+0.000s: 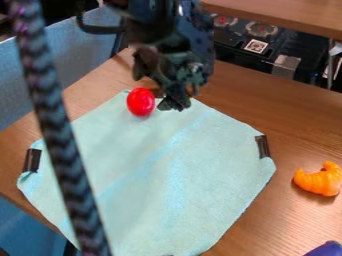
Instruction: Get the red figure from the top left
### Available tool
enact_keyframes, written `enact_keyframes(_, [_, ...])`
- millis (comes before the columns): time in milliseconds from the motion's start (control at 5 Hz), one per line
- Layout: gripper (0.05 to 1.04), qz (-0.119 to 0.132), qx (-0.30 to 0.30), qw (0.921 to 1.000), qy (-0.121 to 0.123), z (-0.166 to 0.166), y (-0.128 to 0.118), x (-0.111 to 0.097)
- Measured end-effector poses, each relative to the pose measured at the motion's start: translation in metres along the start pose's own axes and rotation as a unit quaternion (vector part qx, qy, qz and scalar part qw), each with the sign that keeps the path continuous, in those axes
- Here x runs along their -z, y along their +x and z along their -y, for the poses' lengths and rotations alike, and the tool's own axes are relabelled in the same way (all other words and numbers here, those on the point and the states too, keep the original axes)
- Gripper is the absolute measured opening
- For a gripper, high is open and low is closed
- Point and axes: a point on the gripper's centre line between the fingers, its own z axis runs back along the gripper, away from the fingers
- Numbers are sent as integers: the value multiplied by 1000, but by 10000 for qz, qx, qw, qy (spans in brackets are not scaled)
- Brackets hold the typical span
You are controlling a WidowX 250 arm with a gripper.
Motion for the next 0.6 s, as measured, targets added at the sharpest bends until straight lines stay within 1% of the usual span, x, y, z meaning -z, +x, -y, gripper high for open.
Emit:
enact_keyframes(200, [1000,21,50,10000,69,1,-5,2])
enact_keyframes(600, [1000,-50,205,9997,117,8,-12,14])
